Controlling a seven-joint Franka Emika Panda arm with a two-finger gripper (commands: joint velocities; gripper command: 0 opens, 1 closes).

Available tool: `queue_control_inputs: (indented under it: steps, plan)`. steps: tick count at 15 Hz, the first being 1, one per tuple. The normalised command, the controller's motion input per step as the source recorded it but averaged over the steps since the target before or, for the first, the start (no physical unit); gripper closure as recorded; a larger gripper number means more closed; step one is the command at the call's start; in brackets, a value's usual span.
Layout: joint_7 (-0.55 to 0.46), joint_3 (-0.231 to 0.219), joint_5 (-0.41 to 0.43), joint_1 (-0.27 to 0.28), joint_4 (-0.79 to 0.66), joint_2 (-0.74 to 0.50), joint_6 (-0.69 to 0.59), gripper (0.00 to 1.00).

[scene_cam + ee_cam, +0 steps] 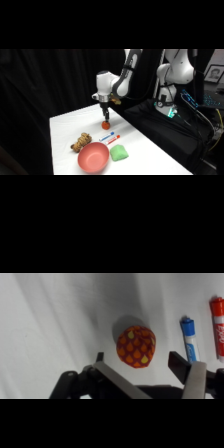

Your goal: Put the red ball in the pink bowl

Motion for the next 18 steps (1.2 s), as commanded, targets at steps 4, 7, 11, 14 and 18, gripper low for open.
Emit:
queue_control_inputs:
  steps: [4, 7, 11, 14, 18]
  plan:
    - [-0.14, 0.148, 0.227, -0.136, 0.03, 0.12, 0.20, 0.00]
    - [-0.09, 0.098, 0.130, -0.098, 0.08, 0.14, 0.22, 0.00]
    - [-0.07, 0.095, 0.110, -0.107, 0.12, 0.15, 0.21, 0.00]
    - [-0.05, 0.113, 0.110, -0.118, 0.11, 0.11, 0.16, 0.26]
    - [-0.07, 0.112, 0.106, -0.120, 0.09, 0.04, 0.03, 0.59]
